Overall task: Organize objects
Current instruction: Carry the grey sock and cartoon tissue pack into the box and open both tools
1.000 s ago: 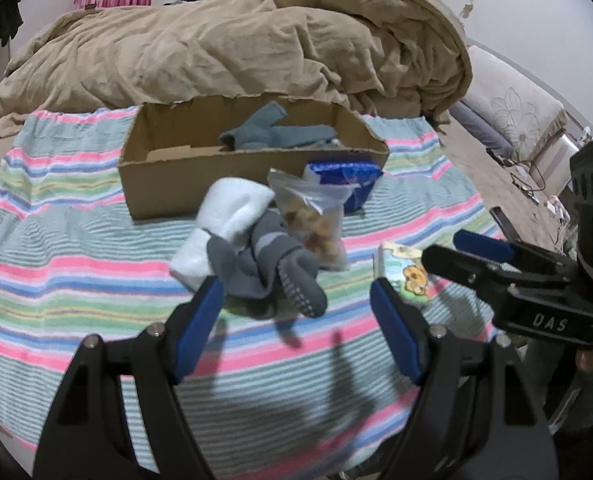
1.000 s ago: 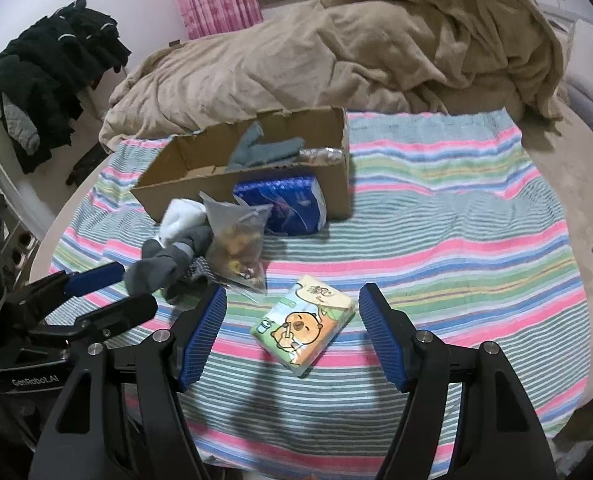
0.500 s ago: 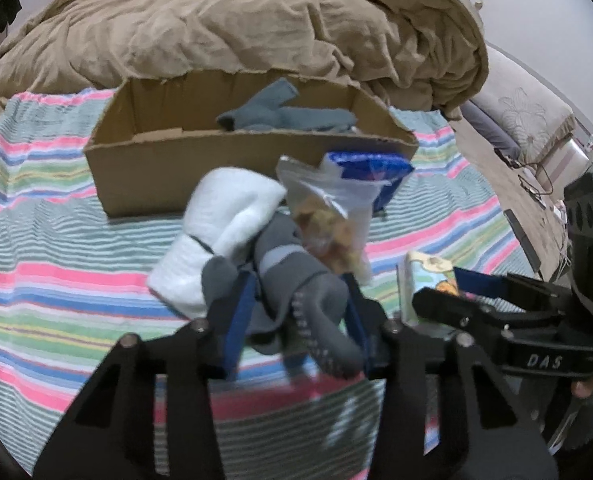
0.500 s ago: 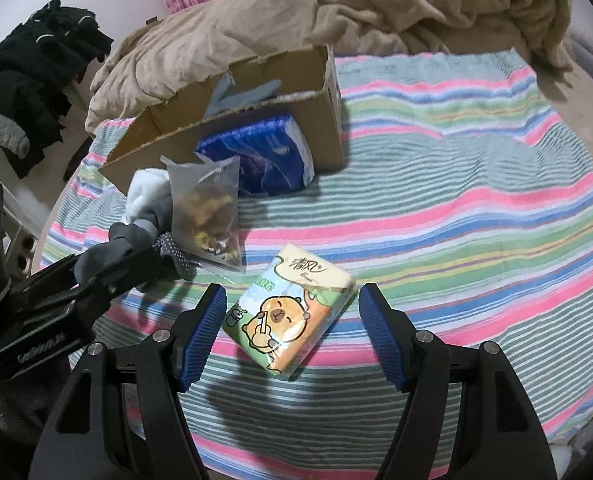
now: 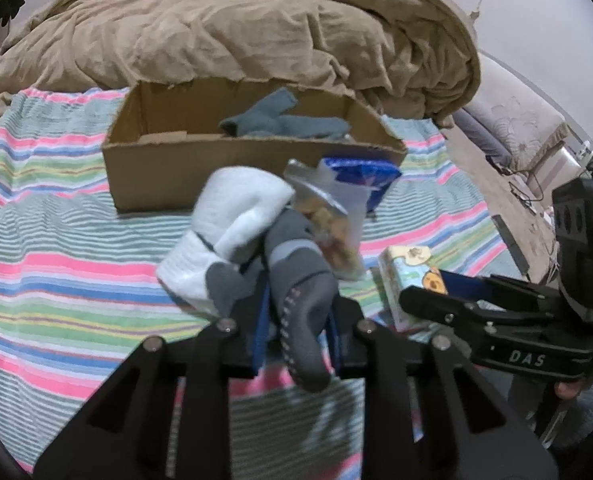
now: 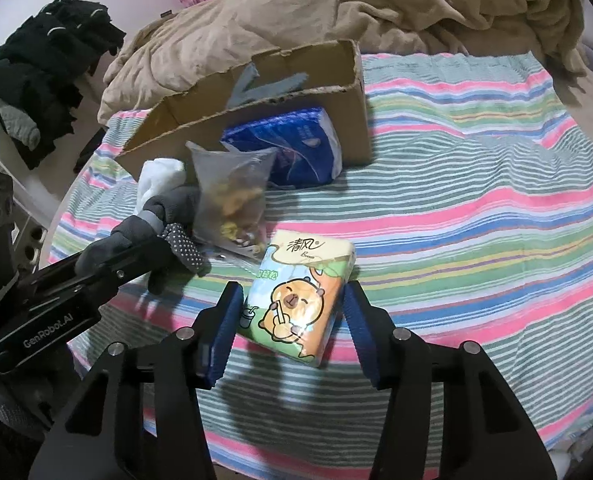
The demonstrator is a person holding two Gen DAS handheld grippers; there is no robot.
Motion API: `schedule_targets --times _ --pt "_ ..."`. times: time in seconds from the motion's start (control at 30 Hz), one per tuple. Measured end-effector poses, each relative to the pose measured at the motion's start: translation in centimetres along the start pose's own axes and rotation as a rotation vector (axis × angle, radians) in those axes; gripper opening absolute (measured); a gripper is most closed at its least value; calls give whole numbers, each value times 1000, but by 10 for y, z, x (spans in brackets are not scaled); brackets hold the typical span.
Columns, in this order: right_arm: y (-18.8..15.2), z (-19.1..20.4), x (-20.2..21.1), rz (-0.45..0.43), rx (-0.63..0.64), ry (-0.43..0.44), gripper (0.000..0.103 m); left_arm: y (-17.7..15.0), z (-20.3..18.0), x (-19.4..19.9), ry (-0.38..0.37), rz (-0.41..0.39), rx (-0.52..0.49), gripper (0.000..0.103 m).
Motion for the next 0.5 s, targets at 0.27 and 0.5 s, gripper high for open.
schedule_targets --times 0.27,0.5 --pt "2 12 20 -38 15 7 54 8 -4 33 -14 -52 7 24" --pt "5 21 36 -69 31 15 54 17 0 57 -12 -101 14 24"
Point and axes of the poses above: each gripper's, at about its wrist camera, not at the fingertips, and x roughly against the way its jaws point, z to its left, y to its top, the point moved 7 cm from there along -x, roughly the way its jaws point, and after that the axes turned 13 degrees about -x, right-handed, at the moved point
